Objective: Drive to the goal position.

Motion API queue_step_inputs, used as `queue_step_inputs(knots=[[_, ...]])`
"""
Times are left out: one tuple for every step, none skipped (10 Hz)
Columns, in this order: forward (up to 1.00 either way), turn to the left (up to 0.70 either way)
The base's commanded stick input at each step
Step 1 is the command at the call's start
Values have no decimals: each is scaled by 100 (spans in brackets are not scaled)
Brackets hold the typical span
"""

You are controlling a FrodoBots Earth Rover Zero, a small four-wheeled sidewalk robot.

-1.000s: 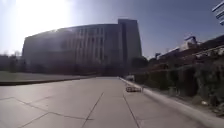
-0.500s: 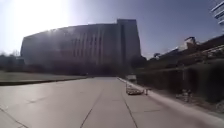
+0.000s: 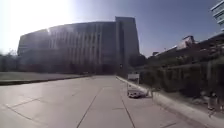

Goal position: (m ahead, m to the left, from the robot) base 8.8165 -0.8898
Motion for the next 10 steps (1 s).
queue_step_inputs(knots=[[100,16],[100,34],[100,35],[100,37],[100,38],[100,39],[100,40],[100,40],[100,40],[100,40]])
